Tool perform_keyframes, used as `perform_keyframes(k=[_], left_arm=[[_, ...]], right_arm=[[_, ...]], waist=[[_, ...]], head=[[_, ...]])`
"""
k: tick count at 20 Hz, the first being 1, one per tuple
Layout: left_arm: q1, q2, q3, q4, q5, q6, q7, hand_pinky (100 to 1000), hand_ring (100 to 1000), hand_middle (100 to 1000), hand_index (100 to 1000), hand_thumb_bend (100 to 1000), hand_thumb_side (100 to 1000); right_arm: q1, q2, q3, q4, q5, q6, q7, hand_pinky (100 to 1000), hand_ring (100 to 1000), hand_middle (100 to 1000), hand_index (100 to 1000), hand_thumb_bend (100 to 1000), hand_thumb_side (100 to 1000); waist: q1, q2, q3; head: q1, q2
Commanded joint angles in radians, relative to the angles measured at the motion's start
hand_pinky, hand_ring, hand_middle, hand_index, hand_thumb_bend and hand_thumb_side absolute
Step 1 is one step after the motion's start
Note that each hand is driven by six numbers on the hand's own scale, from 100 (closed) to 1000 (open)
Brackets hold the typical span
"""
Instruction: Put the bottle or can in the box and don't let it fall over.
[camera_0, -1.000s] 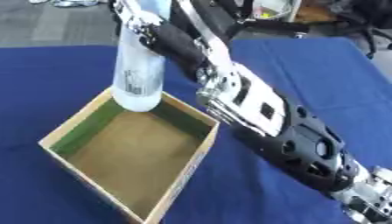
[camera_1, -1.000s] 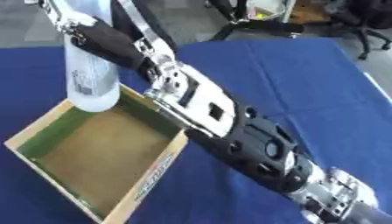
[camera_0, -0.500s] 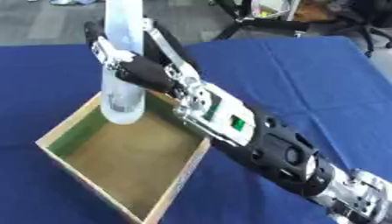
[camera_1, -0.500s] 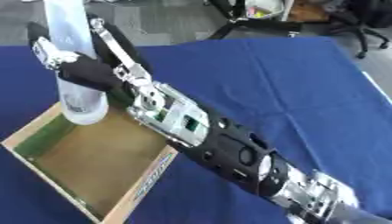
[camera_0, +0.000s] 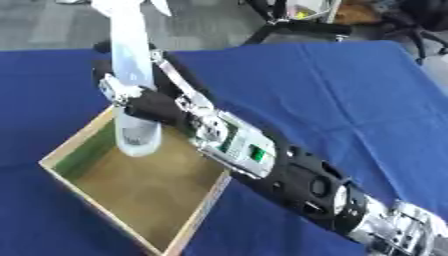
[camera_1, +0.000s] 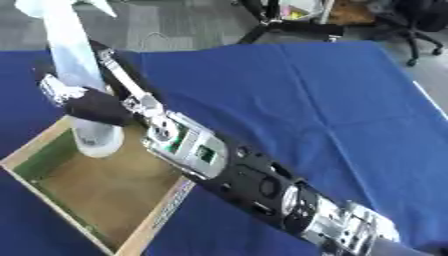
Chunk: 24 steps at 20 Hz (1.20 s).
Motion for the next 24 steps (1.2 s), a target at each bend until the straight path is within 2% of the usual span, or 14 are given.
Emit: perform_keyframes(k=[1, 3, 7, 16, 19, 24], left_arm=[[-0.007, 0.038, 0.007, -0.016, 0.0, -0.002, 0.003, 938, 1000, 1000, 720, 488, 548], [-0.007, 0.038, 0.007, -0.016, 0.0, -0.002, 0.003, 938, 1000, 1000, 720, 488, 548], [-0.005, 0.039, 0.009, -0.016, -0.001, -0.003, 0.004, 939, 1000, 1000, 720, 488, 548], [0.0, 0.042, 0.011, -0.017, -0.004, -0.004, 0.008, 939, 1000, 1000, 719, 484, 549], [0.003, 0.045, 0.012, -0.018, -0.006, -0.004, 0.009, 939, 1000, 1000, 719, 486, 548], [0.011, 0.049, 0.014, -0.018, -0.01, -0.005, 0.012, 939, 1000, 1000, 719, 485, 548]], right_arm=[[-0.011, -0.009, 0.002, 0.011, 0.047, 0.033, 0.057, 869, 924, 1000, 641, 100, 470], [-0.011, -0.009, 0.002, 0.016, 0.064, 0.051, 0.09, 899, 995, 1000, 715, 100, 464], [-0.011, -0.013, -0.003, 0.011, 0.075, 0.085, 0.118, 944, 1000, 1000, 810, 100, 445], [0.001, -0.031, 0.005, 0.003, 0.1, 0.172, 0.148, 963, 1000, 1000, 876, 100, 460], [0.005, -0.048, 0.004, -0.014, 0.091, 0.214, 0.164, 965, 1000, 1000, 878, 100, 511], [0.005, -0.09, 0.005, -0.073, 0.063, 0.305, 0.211, 989, 1000, 1000, 911, 100, 647]], waist=[[0.005, -0.014, -0.002], [0.005, -0.014, -0.003], [0.005, -0.014, -0.004], [0.004, -0.018, -0.013], [0.003, -0.021, -0.02], [0.002, -0.027, -0.033]], head=[[0.0, -0.009], [0.001, -0.009], [0.001, -0.007], [0.005, -0.006], [0.01, -0.004], [0.015, 0.0]])
